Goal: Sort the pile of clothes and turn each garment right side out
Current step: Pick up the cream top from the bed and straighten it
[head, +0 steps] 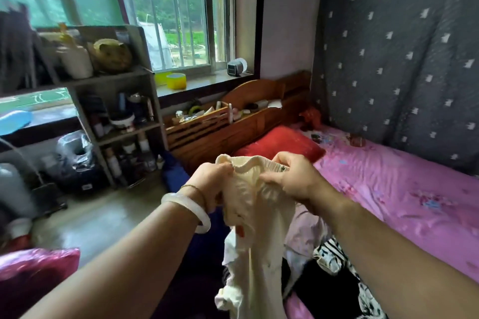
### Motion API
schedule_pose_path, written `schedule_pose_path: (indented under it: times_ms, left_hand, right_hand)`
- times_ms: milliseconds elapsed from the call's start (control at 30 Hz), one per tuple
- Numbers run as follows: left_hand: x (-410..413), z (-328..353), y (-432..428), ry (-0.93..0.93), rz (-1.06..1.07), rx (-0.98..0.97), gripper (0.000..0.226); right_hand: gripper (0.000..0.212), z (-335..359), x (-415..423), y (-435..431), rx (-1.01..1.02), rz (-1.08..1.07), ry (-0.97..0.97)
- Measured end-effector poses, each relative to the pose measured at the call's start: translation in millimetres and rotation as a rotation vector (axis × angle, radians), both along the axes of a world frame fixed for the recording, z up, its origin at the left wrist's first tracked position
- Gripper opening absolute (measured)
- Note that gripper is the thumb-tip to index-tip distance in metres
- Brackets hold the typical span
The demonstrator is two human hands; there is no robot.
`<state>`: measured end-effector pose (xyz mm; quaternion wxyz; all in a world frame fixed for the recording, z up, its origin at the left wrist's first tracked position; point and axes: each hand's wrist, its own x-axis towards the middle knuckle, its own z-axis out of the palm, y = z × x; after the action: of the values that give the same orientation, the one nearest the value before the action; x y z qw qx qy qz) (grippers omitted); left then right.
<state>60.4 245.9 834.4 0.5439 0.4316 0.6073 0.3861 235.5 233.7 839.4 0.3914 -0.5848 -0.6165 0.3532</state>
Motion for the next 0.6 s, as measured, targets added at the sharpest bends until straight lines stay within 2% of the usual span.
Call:
schedule_pose_path:
  times_ms: [67,100,167,233,267,333,400,433,467,533,567,600]
  left_hand:
    - [2.8,2.6,-3.6,-0.177,-0.004,-0.015,0.028]
    - [5.0,3.7,-6.6,-0.252,-0.005,-0.02,0.028]
    - [9.8,6.8,-13.5,-0.376,-0.004,-0.052,0.025]
    - [10.1,8.0,-18.3,-0.439,-0.011,-0.084,0.024]
    - [7.4,8.5,-20.2,-0.465,-0.02,-0.093,0.023]
    - [-3.3,7.4,-22.8,-0.46,-0.097,-0.066,0.019]
    - [-16.3,2.7,-25.5,-0.29,-0.178,0.017,0.011]
    - [-23.7,-2.8,-25.6,-0.126,-0.193,0.076,0.016]
    - [-31.0,-8.8,-25.3,0.041,-0.177,0.128,0.027]
    - [-44.3,-27.5,-22.2,0.277,-0.139,0.186,0.069]
    - [-48.0,-37.4,-19.8,0.329,-0.177,0.191,0.084]
    - [-49.7,-47.0,-18.6,0.34,-0.219,0.21,0.084]
  right_hand:
    - [0.029,0.4,-9.3,-12.1,-0.16,0.169,0.179]
    - [0.044,-0.7,-12.8,-16.9,-0.209,0.246,0.192]
    - [0.069,-5.4,-19.5,-23.1,-0.194,0.306,0.064]
    - [0.067,-13.1,-24.7,-22.6,-0.076,0.224,-0.137]
    - [0.059,-15.5,-26.5,-21.0,-0.027,0.182,-0.177]
    - [0.048,-18.6,-26.9,-16.3,0.032,0.121,-0.14]
    - [0.037,-17.0,-24.6,-12.1,0.095,0.09,-0.058]
    - [0.031,-14.4,-24.0,-10.5,0.126,0.085,-0.017]
    - [0.027,-9.9,-23.7,-10.2,0.149,0.091,0.016]
    - [0.025,-0.9,-25.6,-10.3,0.156,0.155,0.077]
    - [0.026,3.4,-27.5,-10.1,0.146,0.205,0.112]
    - [0.027,6.0,-30.0,-8.8,0.13,0.247,0.138]
